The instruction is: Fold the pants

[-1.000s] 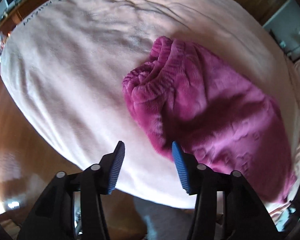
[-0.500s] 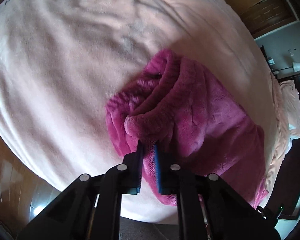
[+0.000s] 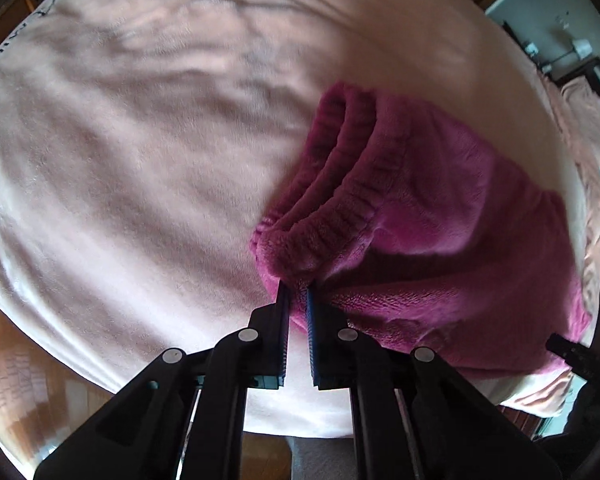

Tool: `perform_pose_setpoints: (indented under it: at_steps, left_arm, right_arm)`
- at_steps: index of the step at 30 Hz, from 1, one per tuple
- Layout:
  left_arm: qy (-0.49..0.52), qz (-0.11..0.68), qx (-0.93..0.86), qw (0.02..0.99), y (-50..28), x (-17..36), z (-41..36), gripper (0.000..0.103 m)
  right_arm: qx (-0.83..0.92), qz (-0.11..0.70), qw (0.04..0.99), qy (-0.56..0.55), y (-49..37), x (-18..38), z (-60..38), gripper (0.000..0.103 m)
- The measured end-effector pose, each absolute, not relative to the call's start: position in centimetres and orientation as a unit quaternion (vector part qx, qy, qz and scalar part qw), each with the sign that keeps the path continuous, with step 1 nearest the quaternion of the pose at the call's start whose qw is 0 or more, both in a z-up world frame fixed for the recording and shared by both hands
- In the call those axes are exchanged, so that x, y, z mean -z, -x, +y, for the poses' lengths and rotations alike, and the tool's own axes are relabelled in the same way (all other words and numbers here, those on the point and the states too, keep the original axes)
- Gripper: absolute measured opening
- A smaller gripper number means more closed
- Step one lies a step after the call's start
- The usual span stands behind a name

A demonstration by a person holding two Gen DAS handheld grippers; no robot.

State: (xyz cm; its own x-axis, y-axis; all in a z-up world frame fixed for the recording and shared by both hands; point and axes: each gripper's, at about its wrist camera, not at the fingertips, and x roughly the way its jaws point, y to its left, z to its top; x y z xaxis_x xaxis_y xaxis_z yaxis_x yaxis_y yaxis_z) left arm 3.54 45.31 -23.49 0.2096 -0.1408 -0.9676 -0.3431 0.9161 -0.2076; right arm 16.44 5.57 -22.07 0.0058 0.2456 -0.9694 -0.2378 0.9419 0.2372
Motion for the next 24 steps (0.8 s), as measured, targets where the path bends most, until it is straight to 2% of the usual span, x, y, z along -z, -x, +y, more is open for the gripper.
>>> perform_pose_setpoints:
  at_steps: [2, 7, 12, 19, 24]
  left_arm:
    - [0.171, 0.632, -0.06, 0.753, -3.8, 23.8, 44.9, 0.008]
    - [0.158, 0.642, -0.04, 0.749, -4.7, 23.3, 45.0, 0.012]
    - [0.118, 0.642, -0.023, 0.757, -5.6, 21.2, 44.8, 0.023]
    - [0.115, 0.598, -0.014, 0.793, -8.5, 16.9, 44.6, 0.023]
    - [0.105, 0.593, 0.052, 0.797, -11.1, 17.6, 40.4, 0.023]
  right_arm:
    - [-0.186, 0.685, 0.705, -0.001, -17.0, 22.8, 7.4, 0.054]
    - [-0.184, 0.709, 0.681, 0.019, -16.8, 26.0, 9.4, 0.054]
    - [-0.178, 0.726, 0.664, 0.008, -16.2, 27.6, 8.8, 0.055]
    - [-0.179, 0.739, 0.649, 0.011, -16.2, 28.9, 9.0, 0.055]
    - [-0.182, 0.741, 0.646, 0.024, -15.2, 29.1, 9.0, 0.055]
